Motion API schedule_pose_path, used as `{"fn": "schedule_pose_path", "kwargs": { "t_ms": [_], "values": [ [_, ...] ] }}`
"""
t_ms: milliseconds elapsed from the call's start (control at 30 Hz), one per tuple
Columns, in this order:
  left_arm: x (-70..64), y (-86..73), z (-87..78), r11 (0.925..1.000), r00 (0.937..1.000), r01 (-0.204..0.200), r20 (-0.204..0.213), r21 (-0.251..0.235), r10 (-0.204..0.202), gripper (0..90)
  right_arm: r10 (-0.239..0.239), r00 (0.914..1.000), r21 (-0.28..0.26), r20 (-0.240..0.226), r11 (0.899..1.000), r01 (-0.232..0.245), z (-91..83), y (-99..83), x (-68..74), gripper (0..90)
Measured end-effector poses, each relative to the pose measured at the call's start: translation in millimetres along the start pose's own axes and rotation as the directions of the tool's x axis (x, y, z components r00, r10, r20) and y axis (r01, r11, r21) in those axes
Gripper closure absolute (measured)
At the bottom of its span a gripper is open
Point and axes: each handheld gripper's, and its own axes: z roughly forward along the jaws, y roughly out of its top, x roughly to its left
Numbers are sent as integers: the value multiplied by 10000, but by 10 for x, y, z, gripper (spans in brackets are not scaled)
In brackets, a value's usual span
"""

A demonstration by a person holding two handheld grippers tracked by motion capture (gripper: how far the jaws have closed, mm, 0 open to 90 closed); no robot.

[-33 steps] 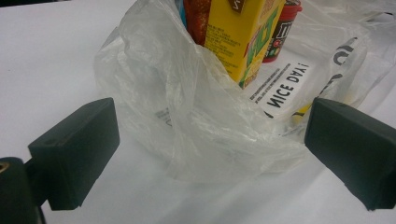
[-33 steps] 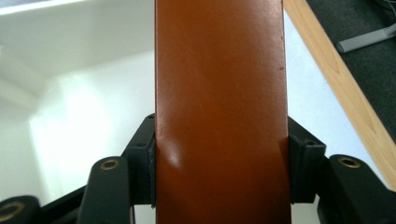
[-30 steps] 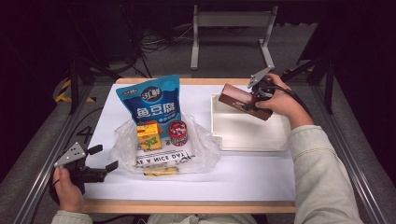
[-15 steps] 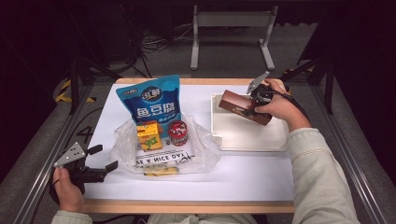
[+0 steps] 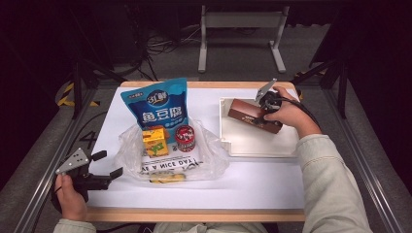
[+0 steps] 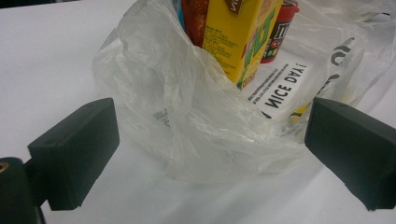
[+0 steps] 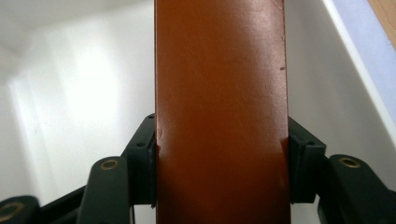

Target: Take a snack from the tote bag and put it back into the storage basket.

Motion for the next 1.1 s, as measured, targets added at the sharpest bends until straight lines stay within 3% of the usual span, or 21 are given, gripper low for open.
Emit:
{"fn": "schedule_pose_path", "kwargs": {
  "t_ms": [333, 1100],
  "values": [
    [-3, 2, -1, 10000, 10000, -12, 12, 3, 12, 36, -86, 9999, 463, 69, 9989, 82, 60, -21, -4, 424],
    [0, 3, -8, 10000, 10000, -16, 18, 15, 16, 37, -113, 9999, 795, 122, 9968, 103, 163, -54, -17, 414]
  ]
}}
